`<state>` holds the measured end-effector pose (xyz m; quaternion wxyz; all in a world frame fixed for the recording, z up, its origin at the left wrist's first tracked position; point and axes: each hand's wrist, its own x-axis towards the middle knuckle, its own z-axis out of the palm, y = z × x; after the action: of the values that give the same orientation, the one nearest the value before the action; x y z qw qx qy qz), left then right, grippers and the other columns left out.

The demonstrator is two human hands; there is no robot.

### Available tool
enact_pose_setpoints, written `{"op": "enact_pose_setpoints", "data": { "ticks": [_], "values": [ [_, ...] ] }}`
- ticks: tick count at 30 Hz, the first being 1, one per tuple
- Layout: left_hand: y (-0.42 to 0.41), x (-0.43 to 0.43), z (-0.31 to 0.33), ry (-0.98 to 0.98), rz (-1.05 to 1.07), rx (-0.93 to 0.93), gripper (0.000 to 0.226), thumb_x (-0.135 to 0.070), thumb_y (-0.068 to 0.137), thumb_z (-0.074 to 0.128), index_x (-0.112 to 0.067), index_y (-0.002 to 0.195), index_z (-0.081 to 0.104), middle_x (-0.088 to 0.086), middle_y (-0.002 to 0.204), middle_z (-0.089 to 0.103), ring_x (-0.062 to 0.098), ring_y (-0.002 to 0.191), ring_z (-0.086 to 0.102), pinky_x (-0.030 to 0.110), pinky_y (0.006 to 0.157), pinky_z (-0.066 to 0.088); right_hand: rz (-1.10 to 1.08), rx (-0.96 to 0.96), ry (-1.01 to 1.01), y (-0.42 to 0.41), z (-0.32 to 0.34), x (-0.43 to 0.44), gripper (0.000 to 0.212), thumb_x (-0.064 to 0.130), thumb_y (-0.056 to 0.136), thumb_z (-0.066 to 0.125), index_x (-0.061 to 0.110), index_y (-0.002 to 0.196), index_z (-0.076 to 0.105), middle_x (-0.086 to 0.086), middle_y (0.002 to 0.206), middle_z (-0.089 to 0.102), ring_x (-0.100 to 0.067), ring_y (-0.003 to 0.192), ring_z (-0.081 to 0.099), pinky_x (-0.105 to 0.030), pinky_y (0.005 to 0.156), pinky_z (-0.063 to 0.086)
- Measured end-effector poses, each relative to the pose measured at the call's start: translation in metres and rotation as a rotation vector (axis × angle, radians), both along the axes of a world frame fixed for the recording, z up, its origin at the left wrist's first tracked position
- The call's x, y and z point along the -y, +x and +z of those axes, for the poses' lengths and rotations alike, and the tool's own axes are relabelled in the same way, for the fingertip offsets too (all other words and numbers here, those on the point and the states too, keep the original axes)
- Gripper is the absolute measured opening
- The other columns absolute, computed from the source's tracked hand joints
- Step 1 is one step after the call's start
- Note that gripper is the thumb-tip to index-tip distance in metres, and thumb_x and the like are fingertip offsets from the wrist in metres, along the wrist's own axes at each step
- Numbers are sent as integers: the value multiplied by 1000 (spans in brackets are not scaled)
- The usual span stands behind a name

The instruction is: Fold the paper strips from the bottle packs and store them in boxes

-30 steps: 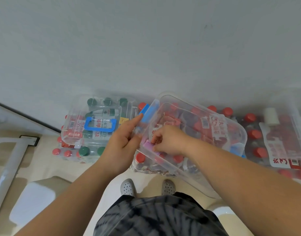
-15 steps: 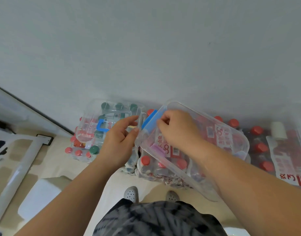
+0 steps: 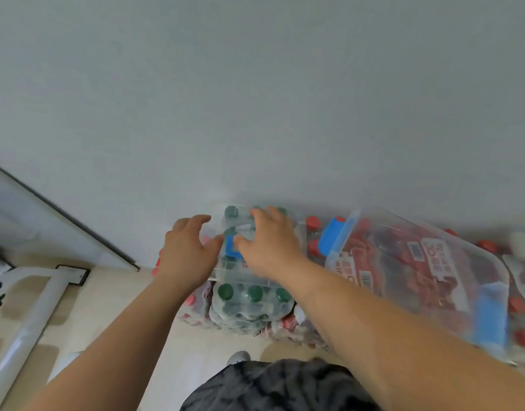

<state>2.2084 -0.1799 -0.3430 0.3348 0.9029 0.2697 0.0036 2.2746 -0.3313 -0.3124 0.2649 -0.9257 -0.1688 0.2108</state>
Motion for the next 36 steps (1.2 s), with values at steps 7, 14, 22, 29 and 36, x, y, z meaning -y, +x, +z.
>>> {"op": "enact_pose_setpoints", "data": {
  "ticks": [7, 14, 22, 29, 36],
  "values": [
    [8, -30, -15, -27, -146, -108, 68, -41, 91, 60, -20, 151, 36, 8, 151, 42, 31, 136, 39, 45, 112, 33, -278, -132, -254, 16, -44, -4, 85, 58, 93, 51, 25, 160, 11, -16, 168, -10, -43, 154, -10, -59, 123, 3],
    [11, -40, -18, -167, -263, -217, 83, -48, 90, 65, -10, 153, 26, 11, 155, 35, 28, 140, 38, 39, 112, 33, -420, -162, -246, 16, -58, -4, 84, 62, 91, 55, 27, 158, 18, -19, 167, 2, -44, 151, 12, -57, 121, 23],
    [8, -61, -8, -101, -87, -59, 64, -53, 83, 64, -12, 130, 51, 6, 135, 53, 29, 121, 53, 40, 96, 45, -518, -175, 76, 5, -43, -16, 90, 67, 75, 64, 24, 149, 37, -12, 145, 47, -34, 132, 49, -51, 106, 47],
    [1, -62, 16, -111, 51, 37, 68, -48, 86, 67, -13, 140, 45, 6, 146, 48, 28, 124, 54, 40, 95, 45, -589, -108, 276, -10, -16, -14, 79, 57, 80, 72, 25, 147, 45, -4, 146, 50, -27, 137, 45, -49, 111, 43],
    [-4, -32, 83, -143, 148, 296, 77, -54, 84, 68, -29, 150, 37, -4, 149, 48, 7, 112, 50, 38, 93, 48, -483, 123, 366, -30, 67, 21, 83, 57, 87, 68, 27, 155, 31, 1, 157, 29, -20, 148, 21, -41, 122, 24]
  ]
}}
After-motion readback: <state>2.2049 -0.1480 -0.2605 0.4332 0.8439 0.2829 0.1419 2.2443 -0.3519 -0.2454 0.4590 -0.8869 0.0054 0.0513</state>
